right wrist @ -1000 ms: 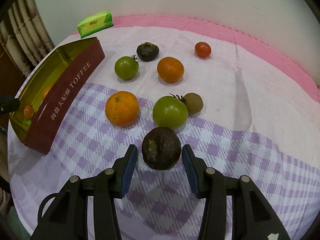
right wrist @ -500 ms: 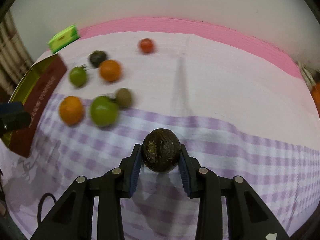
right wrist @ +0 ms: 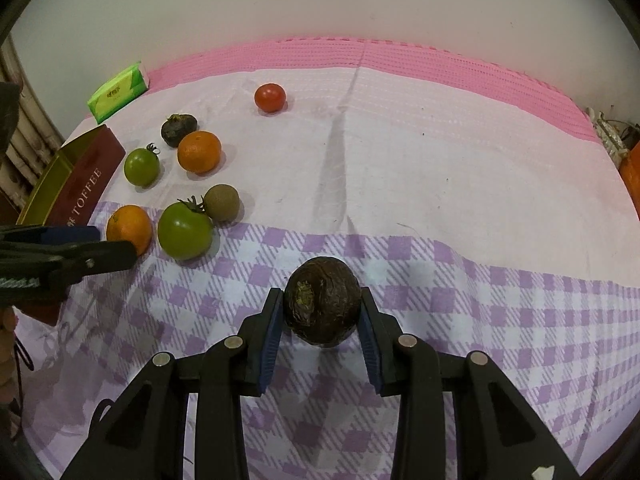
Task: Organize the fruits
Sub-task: 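Grasp a second orange with the left tool while the right tool holds the dark fruit, then carry the orange over the gold tin and open the left tool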
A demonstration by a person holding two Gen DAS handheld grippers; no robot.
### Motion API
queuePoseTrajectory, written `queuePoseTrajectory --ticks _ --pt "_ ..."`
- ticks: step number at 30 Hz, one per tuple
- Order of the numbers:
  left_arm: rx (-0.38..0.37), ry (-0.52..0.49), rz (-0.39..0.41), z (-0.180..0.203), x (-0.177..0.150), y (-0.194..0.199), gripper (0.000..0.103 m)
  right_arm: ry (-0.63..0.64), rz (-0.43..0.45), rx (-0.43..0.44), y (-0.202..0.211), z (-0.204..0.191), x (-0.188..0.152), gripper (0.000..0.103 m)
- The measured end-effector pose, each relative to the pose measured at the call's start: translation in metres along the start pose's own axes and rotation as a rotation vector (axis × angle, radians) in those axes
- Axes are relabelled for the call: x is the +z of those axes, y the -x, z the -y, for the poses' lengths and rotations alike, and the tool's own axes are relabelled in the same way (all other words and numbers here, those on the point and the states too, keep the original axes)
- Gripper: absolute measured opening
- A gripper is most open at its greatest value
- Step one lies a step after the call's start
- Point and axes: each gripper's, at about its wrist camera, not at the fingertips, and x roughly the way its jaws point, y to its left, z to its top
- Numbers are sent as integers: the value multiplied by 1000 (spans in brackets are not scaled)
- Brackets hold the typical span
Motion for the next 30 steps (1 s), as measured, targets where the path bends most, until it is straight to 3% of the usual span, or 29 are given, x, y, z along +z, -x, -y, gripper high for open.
queuePoseTrajectory --ticks 5,12,21,27,30 --pt "-14 -17 4 4 2 -4 40 -2 -3 -3 0 0 0 36" --pt "-23 -13 54 -11 -5 33 40 5 0 -11 0 -2 -1 36" --pt "98 85 175 -88 -10 93 40 19 4 -29 -1 -4 -1 35" --pt "202 164 152 -148 -19 94 40 24 5 -43 -1 -6 -1 35" --pt "220 200 123 -170 -26 85 40 27 7 -51 -2 -7 -1 36"
